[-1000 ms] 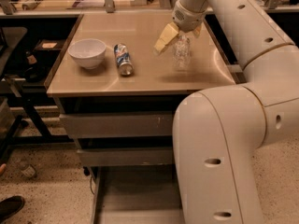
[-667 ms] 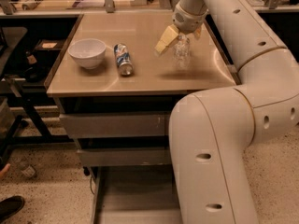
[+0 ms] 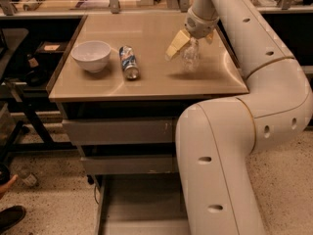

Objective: Place water bottle into bottom drawer

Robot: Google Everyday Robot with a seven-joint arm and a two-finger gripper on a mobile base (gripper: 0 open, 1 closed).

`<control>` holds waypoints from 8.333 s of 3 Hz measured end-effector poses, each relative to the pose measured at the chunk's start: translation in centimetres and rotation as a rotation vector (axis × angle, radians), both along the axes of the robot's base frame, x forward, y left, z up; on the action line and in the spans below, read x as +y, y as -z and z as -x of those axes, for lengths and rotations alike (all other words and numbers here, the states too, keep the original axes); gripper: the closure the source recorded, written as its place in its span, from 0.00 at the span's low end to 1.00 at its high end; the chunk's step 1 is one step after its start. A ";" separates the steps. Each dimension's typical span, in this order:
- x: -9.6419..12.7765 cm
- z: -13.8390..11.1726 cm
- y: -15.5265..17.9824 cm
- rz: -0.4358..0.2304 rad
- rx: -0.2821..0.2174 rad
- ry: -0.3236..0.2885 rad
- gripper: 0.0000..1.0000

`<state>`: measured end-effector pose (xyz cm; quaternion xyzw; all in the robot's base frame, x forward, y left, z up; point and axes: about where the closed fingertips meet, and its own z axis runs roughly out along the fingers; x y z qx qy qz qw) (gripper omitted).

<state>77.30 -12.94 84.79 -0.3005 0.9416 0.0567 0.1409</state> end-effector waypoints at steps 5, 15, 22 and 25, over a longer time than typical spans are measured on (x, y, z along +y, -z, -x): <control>-0.5 -2.3 2.3 0.008 -0.033 0.019 0.64; -8.8 11.5 -0.2 -0.080 0.002 0.114 1.00; -7.9 33.5 2.2 -0.135 0.181 0.161 1.00; -3.8 35.1 8.7 -0.181 0.263 0.149 1.00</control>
Offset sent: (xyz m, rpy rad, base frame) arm 0.0391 -0.0362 0.0041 -0.0535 0.0832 -0.0119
